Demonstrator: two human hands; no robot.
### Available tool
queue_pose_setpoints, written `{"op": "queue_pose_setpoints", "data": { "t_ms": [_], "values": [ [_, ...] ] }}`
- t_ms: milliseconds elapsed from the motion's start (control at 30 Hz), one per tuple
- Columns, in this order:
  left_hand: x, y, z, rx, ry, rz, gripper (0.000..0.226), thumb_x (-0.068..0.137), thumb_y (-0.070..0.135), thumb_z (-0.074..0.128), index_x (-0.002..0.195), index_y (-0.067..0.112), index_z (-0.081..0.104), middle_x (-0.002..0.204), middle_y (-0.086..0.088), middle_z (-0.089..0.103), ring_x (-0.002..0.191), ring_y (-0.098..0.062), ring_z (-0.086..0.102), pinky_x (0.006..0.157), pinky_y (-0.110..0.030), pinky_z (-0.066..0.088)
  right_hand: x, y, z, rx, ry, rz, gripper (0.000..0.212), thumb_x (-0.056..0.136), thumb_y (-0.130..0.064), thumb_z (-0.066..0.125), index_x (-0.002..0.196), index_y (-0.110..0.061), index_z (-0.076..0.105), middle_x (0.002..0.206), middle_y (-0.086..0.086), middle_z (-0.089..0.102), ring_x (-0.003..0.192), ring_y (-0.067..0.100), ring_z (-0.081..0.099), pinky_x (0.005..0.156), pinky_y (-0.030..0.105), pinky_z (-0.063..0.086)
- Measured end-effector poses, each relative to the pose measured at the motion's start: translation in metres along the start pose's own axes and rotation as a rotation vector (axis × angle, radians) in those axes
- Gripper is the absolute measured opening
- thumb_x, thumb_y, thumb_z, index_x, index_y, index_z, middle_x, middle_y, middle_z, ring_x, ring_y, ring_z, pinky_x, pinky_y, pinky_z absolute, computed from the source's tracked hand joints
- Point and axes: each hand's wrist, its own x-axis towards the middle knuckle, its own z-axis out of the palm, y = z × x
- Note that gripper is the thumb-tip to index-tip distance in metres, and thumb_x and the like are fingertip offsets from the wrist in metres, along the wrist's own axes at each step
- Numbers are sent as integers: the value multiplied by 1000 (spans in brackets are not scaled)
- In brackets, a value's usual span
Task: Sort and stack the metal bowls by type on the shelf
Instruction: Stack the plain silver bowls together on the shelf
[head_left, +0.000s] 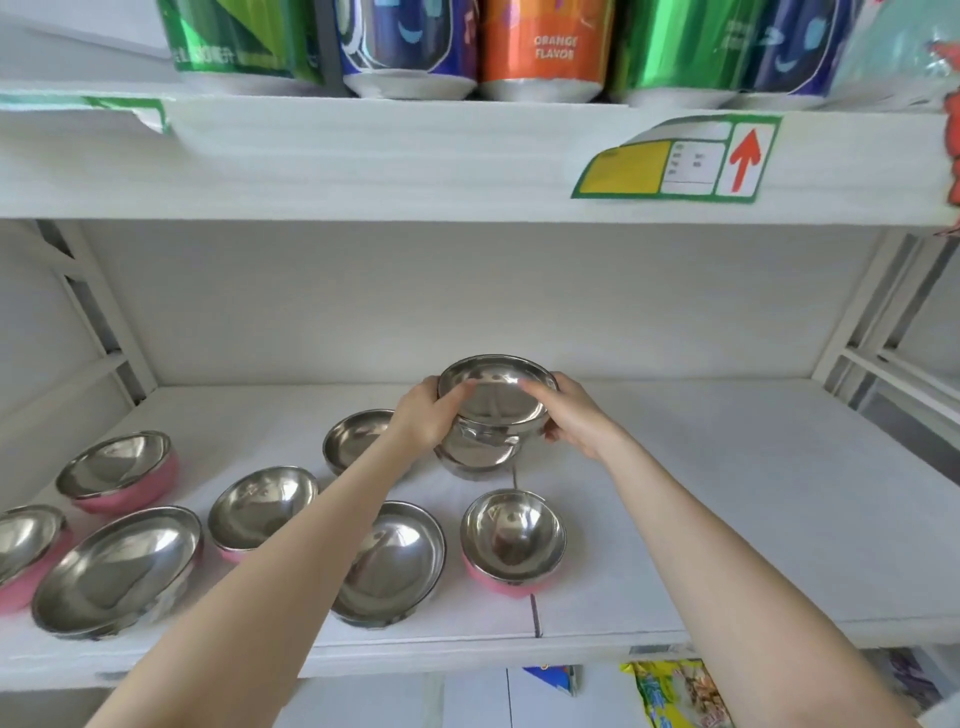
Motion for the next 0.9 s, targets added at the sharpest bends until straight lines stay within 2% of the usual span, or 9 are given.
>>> {"op": "queue_pose_setpoints", "data": {
  "t_ms": [167,267,367,433,533,600,700,833,900],
  "values": [
    [34,-5,13,28,45,-52,50,88,56,51,112,13,58,99,-13,68,99,-34,64,91,-49,51,44,15,-4,-40,-33,-22,22,86,-42,61,90,-22,57,72,3,58,45,10,57,38,18,37],
    [46,-15,19,27,60,-67,52,87,57,51,107,10,58,92,-11,66,100,-37,63,88,-48,52,61,27,0,-48,-34,-5,33,87,-41,61,106,-14,56,82,4,58,56,13,56,36,15,37],
    [54,-31,27,14,79,-126,60,85,59,52,112,6,56,107,-19,65,103,-39,62,90,-50,51,74,38,6,-63,-61,-8,20,87,-41,60,93,-22,57,79,-1,57,60,12,55,38,15,37],
    [58,-44,32,7,94,-170,63,84,59,54,116,5,55,110,-18,63,102,-36,61,91,-50,51,84,49,10,-105,-72,-1,21,86,-45,59,93,-25,57,79,-4,56,65,13,55,44,19,37],
    [64,-61,40,112,114,-189,62,87,58,52,112,1,56,110,-15,62,99,-31,59,87,-43,49,97,69,16,-154,-75,15,39,84,-50,59,107,-19,57,89,-2,59,77,17,56,58,24,38],
    [66,-69,44,149,122,-192,60,88,56,52,105,-1,57,109,-19,62,97,-33,58,84,-42,47,102,78,19,-203,-71,5,42,84,-50,58,108,-16,57,98,1,61,85,19,57,68,29,42],
    [65,-75,50,104,121,-215,63,88,55,53,108,-4,55,118,-26,57,105,-40,57,87,-44,47,107,84,22,-260,-58,-41,43,83,-48,58,107,-13,59,106,4,63,97,20,60,76,33,45],
    [64,-80,54,128,121,-252,64,89,57,51,111,-2,53,117,-23,58,105,-39,58,90,-46,49,110,85,25,-315,-56,-31,40,82,-47,56,97,-10,62,100,7,64,89,22,61,67,31,43],
    [64,-82,55,131,104,-278,63,89,58,50,110,-1,52,113,-22,61,103,-38,60,88,-45,50,110,84,25,-345,-68,-25,34,82,-46,54,83,-12,60,86,3,59,76,19,56,60,29,39]
  ]
}}
